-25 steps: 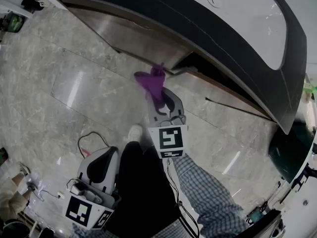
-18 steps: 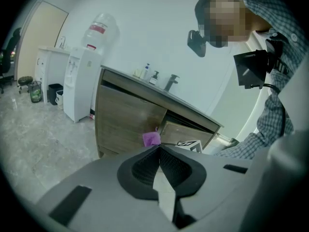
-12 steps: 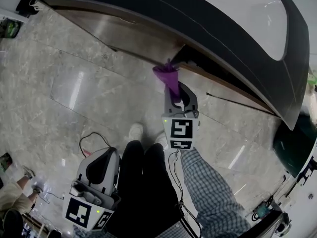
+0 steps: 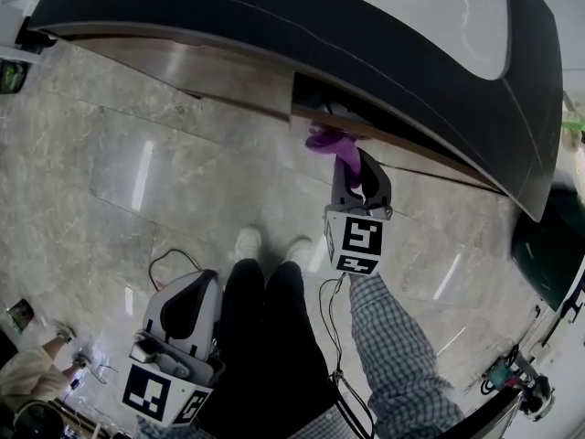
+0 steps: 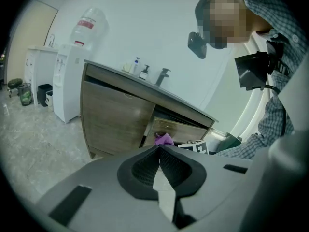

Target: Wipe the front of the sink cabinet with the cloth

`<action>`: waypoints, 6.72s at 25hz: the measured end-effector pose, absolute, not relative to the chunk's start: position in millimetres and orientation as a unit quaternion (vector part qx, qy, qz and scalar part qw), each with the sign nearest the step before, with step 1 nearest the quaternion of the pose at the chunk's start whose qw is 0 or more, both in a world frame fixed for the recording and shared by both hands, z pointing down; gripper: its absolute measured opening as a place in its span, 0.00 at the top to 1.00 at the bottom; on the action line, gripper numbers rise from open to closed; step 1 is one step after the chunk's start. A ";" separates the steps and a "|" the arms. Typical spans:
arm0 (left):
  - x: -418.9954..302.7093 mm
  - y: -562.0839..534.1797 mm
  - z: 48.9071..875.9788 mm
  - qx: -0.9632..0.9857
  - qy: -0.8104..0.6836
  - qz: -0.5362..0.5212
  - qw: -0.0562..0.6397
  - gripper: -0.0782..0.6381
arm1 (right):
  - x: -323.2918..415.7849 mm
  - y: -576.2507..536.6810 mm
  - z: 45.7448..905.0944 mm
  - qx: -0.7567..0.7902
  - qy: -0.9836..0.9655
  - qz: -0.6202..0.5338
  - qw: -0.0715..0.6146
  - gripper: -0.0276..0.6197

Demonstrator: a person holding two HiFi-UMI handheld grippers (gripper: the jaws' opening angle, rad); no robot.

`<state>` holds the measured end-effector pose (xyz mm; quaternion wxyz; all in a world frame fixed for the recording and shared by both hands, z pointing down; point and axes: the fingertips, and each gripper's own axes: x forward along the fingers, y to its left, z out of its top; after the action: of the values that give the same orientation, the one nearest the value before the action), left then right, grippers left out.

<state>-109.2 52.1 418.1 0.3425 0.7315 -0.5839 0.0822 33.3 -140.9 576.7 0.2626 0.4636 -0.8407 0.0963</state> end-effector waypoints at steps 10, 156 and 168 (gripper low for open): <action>-69.0 36.3 416.5 0.753 -0.556 0.095 0.340 0.88 | 124.4 -153.2 573.2 0.525 -0.803 0.096 0.266 0.84; -4.6 262.5 117.6 0.790 -0.568 0.007 0.232 0.88 | 229.8 256.2 180.2 0.510 -0.819 0.258 0.048 0.84; -12.8 254.4 100.9 0.822 -0.528 0.007 0.214 0.88 | 183.3 246.4 155.3 0.515 -0.815 0.264 0.019 0.84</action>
<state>-12.8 254.4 100.9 0.2141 0.8219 -0.5279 0.0068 183.3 246.4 155.3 0.0186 0.5154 -0.8151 0.2637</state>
